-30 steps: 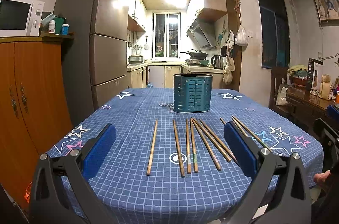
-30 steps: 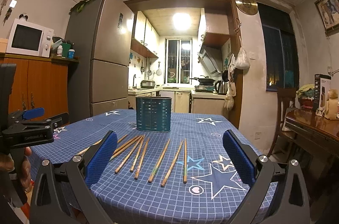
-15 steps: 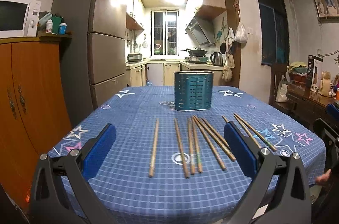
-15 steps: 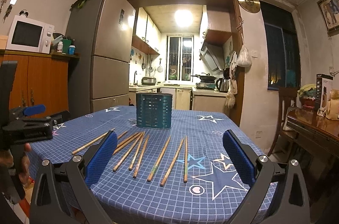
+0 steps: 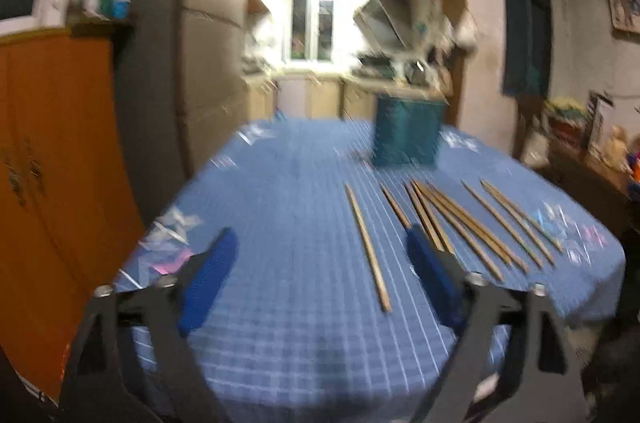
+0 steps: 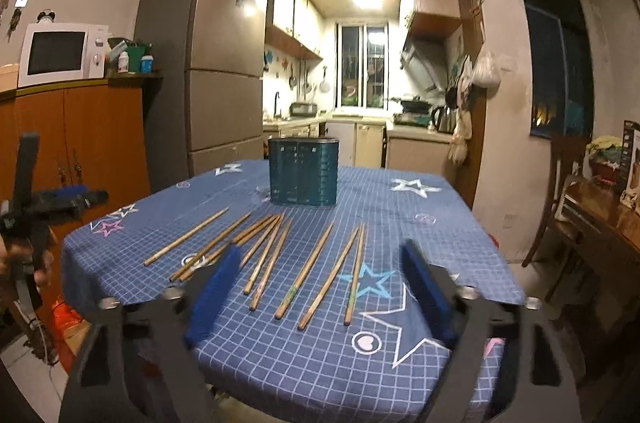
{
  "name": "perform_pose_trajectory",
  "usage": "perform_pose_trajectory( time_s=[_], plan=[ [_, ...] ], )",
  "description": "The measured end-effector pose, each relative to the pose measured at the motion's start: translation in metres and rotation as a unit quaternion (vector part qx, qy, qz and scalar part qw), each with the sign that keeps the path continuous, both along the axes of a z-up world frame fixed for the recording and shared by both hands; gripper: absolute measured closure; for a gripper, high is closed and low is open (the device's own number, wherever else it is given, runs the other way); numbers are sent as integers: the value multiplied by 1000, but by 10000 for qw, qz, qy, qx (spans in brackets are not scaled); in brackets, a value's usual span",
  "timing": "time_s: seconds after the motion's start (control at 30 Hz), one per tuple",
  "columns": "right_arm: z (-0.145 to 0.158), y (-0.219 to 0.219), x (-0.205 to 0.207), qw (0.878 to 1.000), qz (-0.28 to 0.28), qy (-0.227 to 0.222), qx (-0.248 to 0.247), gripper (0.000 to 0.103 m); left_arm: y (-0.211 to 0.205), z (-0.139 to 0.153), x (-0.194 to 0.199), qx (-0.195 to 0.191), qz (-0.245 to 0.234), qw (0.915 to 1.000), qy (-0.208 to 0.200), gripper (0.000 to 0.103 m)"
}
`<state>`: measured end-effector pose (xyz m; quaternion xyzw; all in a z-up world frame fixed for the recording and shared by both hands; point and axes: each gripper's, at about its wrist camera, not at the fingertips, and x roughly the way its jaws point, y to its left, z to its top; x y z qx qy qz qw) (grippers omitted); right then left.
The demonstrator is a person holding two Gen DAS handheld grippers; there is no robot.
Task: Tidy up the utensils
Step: 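Lower the left gripper onto a wooden chopstick and close it while the right gripper grasps another chopstick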
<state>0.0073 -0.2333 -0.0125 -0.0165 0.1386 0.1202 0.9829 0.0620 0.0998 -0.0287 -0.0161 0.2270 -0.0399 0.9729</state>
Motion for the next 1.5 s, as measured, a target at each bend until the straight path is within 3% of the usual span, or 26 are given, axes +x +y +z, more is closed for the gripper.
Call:
perform_pose_trajectory(
  time_s=[0.13,0.27,0.5,0.8,1.0,1.47,1.5],
  plan=[
    [-23,-4,12,9994,-29,332,5,48,-19,-29,9,44,-399,9987,321,40],
    [-50,-15,29,9962,-141,857,112,56,-26,-48,19,72,-493,9980,383,42],
    [-73,-5,55,9933,-102,1143,121,78,-33,-61,25,180,-540,9968,564,45],
    [-84,-2,84,9910,-360,1291,44,81,-39,-71,34,274,-600,9958,637,57],
    [-89,3,89,9913,-306,1284,9,90,-38,-69,34,188,-562,9965,596,80],
    [-91,5,85,9924,-440,1143,77,91,-56,-75,29,364,-564,9974,278,81],
    [-91,5,84,9927,-456,1117,85,95,-57,-76,28,351,-553,9975,249,86]
  ],
)
